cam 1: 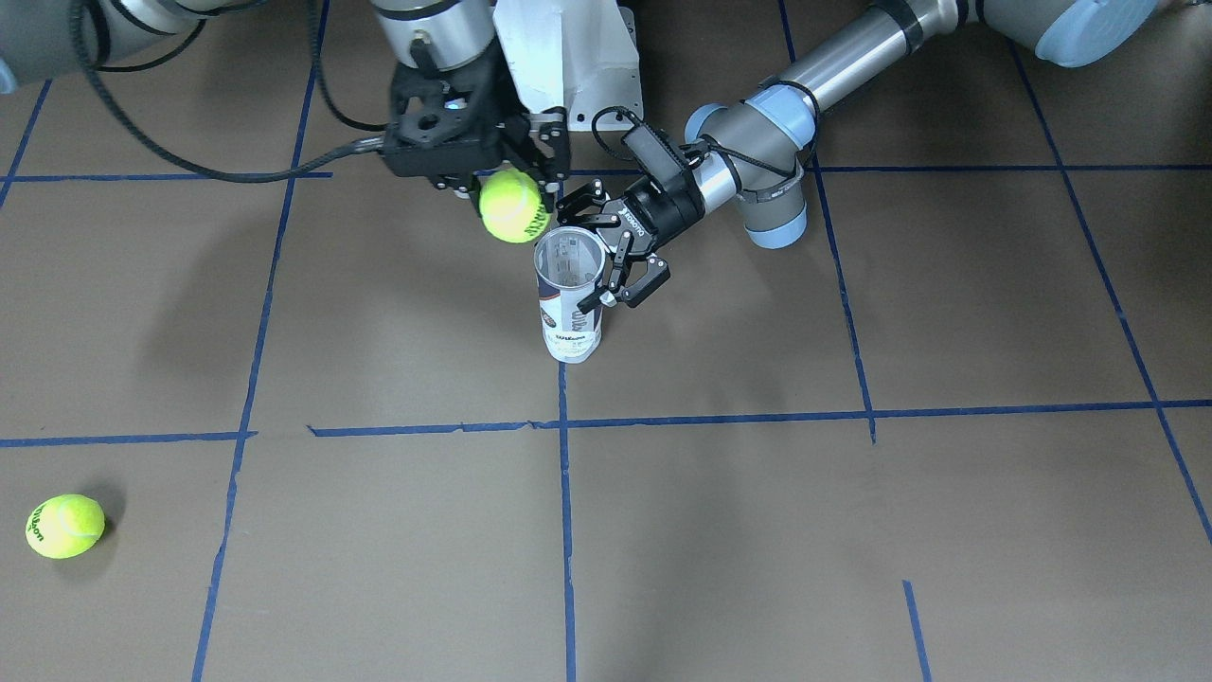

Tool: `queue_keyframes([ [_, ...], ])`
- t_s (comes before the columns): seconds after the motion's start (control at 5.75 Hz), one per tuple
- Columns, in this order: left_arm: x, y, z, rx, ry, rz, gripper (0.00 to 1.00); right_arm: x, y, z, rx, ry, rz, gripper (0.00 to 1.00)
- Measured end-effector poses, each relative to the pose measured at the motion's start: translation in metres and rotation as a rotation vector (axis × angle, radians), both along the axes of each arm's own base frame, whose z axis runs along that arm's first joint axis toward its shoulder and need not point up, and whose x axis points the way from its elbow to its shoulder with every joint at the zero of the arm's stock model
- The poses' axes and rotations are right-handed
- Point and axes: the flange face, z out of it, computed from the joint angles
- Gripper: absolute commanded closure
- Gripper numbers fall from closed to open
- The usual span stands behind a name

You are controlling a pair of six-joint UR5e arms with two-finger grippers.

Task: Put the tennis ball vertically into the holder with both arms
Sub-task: 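Carry the ball with the right gripper above the can's opening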

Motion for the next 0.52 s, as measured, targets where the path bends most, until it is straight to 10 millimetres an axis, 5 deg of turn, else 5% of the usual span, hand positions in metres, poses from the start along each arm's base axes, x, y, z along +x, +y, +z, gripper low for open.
queue_keyframes([
  [0.52,0.001,0.001,-0.001,0.000,0.000,0.001,0.04,-0.040,-0.013,-0.018,-0.012,0.046,0.012,0.64],
])
